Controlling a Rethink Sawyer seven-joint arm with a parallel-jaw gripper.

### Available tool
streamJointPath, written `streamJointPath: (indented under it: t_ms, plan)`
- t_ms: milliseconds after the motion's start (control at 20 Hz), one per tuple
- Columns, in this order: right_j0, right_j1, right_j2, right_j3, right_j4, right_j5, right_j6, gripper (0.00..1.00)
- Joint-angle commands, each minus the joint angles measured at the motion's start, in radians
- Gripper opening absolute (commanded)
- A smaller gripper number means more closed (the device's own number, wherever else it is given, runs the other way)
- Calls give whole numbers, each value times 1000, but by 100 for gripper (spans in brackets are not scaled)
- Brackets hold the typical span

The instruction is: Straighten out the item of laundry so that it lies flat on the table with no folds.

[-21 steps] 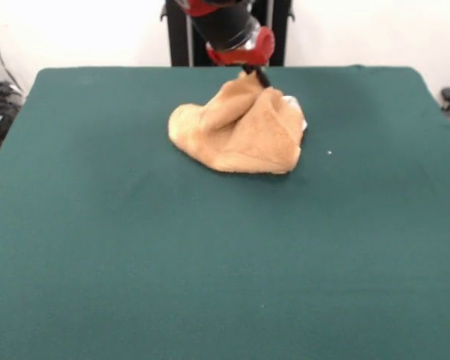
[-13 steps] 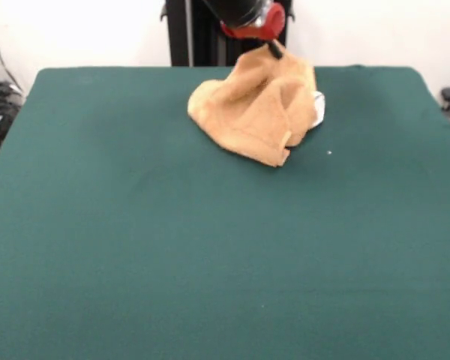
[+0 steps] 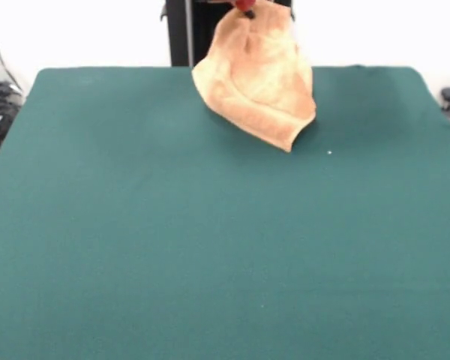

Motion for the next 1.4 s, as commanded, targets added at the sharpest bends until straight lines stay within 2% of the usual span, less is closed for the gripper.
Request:
streamJointPath:
  t_ms: [50, 300, 400, 600, 650, 850, 1200, 1400]
  plan:
    - [6, 205, -236, -25, 152, -114, 331, 0]
    - [10, 220, -252, -26, 169, -154, 327, 0]
    - [46, 186, -210, -39, 166, -63, 324, 0]
    - [174, 93, -131, -102, 181, 315, 284, 0]
    - [205, 88, -136, -120, 211, 409, 266, 0]
    - [263, 82, -128, -101, 265, 619, 149, 0]
    - [340, 7, -26, -90, 215, 791, 122, 0]
    - [398, -31, 16, -65, 238, 928, 26, 0]
